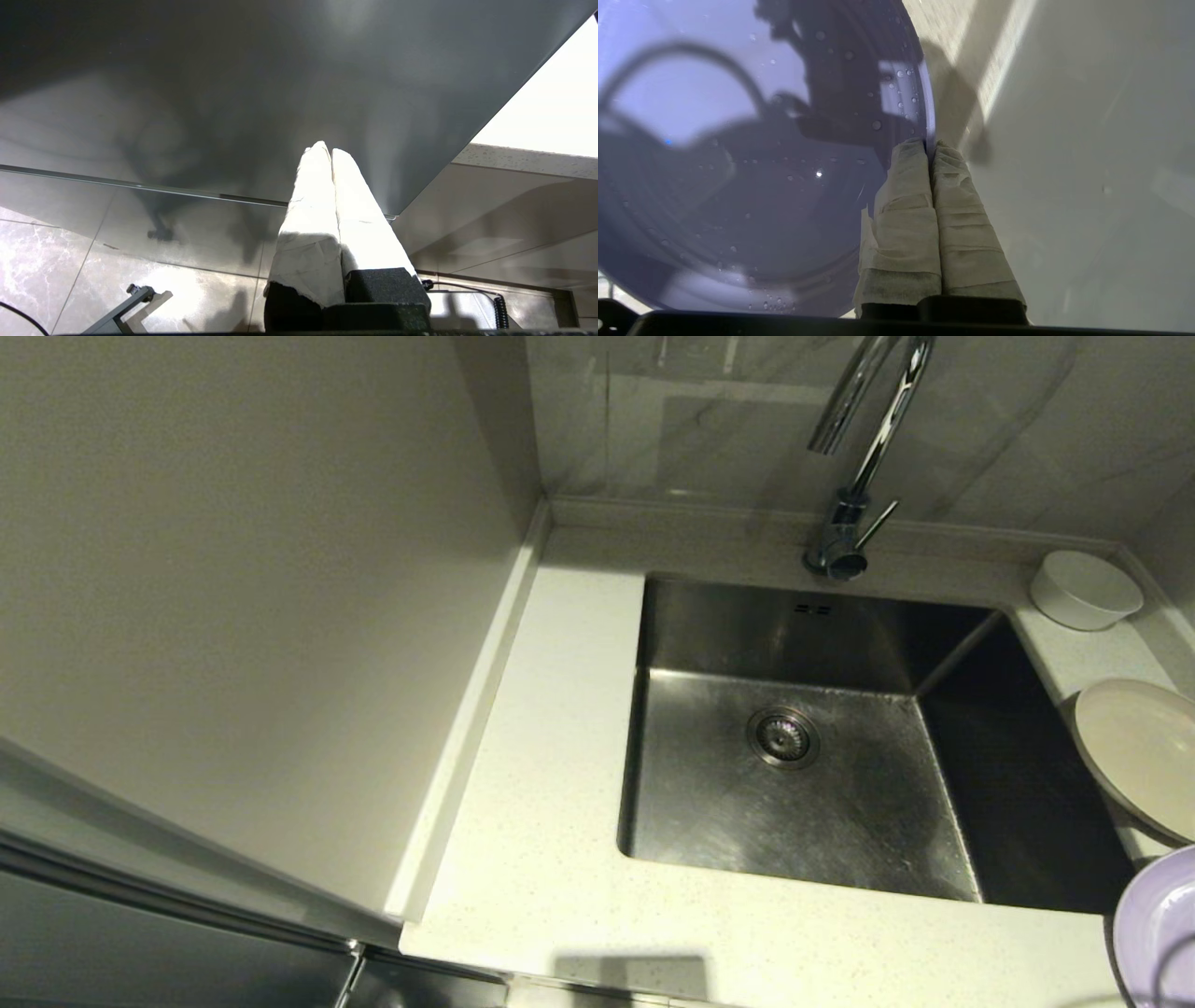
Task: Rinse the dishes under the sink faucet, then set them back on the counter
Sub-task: Put a plate back to the table from the sink
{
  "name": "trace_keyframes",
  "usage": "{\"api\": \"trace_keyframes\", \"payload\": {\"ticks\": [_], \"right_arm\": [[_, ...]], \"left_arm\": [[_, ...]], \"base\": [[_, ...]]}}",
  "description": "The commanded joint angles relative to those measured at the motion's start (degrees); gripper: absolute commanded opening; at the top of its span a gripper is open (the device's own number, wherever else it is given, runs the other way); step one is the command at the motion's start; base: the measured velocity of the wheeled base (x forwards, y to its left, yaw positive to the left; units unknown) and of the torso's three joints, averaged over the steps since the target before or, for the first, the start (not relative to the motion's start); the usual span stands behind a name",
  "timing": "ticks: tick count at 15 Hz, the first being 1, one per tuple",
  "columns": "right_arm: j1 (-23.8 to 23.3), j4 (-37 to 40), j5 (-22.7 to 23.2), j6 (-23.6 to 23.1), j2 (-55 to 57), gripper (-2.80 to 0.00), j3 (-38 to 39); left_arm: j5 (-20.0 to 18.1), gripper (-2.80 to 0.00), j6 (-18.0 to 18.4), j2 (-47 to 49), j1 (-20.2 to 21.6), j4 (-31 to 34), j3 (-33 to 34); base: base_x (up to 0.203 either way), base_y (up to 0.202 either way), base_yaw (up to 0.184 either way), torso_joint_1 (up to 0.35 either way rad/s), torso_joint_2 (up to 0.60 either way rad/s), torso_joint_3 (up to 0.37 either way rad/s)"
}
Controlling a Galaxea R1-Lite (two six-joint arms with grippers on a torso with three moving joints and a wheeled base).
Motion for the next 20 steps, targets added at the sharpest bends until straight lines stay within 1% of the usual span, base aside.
{"api": "trace_keyframes", "payload": {"ticks": [1,6,9,10,11,17,19,20], "right_arm": [[-1.76,-1.24,-0.18,-0.55,2.33,-2.80,0.86],[-1.99,-9.31,-0.50,-0.55,4.76,-2.80,3.61],[-1.99,-9.77,-0.50,-0.55,5.09,-2.80,3.63],[-1.94,-9.69,-0.50,-0.55,5.00,-0.92,3.55],[-1.90,-9.68,-0.42,-0.15,4.93,0.00,3.54],[-1.90,-9.68,-0.01,0.22,4.74,0.00,3.11],[-1.51,-9.71,0.75,1.45,4.52,0.00,2.47],[-0.25,-9.70,2.00,2.75,4.25,0.00,1.94]], "left_arm": [[0.01,-2.80,-0.03,-0.09,0.00,-0.02,0.00],[0.01,-2.80,-0.03,-0.09,0.00,-0.02,0.00],[0.01,-2.80,-0.03,-0.09,0.00,-0.02,0.00],[0.01,-2.80,-0.03,-0.09,0.00,-0.02,0.00],[0.01,-2.80,-0.03,-0.09,0.00,-0.02,0.00],[0.01,-2.80,-0.03,-0.09,0.00,-0.02,0.00],[0.01,-2.80,-0.03,-0.09,0.00,-0.02,0.00],[0.01,-2.80,-0.03,-0.09,0.00,-0.02,0.00]], "base": [[0.000,0.000,0.000,0.000,0.00,0.000],[0.000,0.000,0.000,0.000,0.00,0.000],[0.000,0.000,0.000,0.000,0.00,0.000],[0.000,0.000,0.000,0.000,0.00,0.000],[0.000,0.000,0.000,0.000,0.00,0.000],[0.000,0.000,0.000,0.000,0.00,0.000],[0.000,0.000,0.000,0.000,0.00,0.000],[0.000,0.000,0.000,0.000,0.00,0.000]]}}
